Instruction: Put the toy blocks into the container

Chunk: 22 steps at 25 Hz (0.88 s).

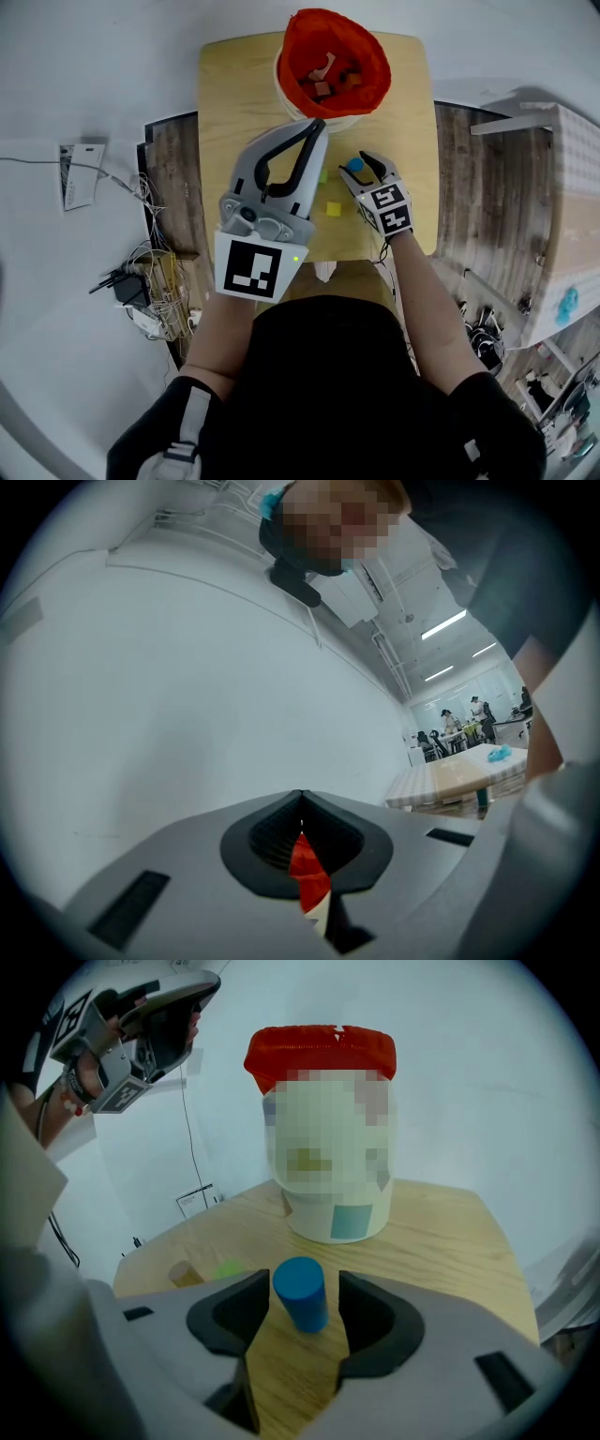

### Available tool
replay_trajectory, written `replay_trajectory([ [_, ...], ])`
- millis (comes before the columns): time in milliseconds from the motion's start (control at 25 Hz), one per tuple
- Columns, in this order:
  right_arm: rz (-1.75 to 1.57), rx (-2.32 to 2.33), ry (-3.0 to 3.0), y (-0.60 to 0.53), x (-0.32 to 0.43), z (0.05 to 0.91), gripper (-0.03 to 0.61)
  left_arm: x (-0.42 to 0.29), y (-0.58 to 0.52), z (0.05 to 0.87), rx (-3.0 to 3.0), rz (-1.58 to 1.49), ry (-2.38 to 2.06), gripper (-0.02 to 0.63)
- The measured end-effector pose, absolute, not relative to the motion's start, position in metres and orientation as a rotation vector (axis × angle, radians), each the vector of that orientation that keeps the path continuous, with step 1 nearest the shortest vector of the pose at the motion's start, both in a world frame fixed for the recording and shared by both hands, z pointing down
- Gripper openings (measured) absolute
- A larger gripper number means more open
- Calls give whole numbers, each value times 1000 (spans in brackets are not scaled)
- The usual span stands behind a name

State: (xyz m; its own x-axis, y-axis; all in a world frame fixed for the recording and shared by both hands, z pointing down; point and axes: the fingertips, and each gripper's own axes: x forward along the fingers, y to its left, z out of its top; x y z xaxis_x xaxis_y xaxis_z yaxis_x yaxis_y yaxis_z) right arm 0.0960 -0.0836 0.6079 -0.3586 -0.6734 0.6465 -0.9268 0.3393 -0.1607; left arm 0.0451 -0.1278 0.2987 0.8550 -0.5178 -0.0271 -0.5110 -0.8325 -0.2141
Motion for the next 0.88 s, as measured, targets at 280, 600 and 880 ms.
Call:
replay_trajectory([
  [280,644,1350,-2142,-82,92,606,156,40,-133,299,-2816,-43,812,9],
  [600,528,1434,-2230,-92,93,551,156,39,-134,290,-2801,-28,812,9],
  [880,285,1536,-2349,-99,84,450,156,38,-135,269,-2757,-24,804,9],
])
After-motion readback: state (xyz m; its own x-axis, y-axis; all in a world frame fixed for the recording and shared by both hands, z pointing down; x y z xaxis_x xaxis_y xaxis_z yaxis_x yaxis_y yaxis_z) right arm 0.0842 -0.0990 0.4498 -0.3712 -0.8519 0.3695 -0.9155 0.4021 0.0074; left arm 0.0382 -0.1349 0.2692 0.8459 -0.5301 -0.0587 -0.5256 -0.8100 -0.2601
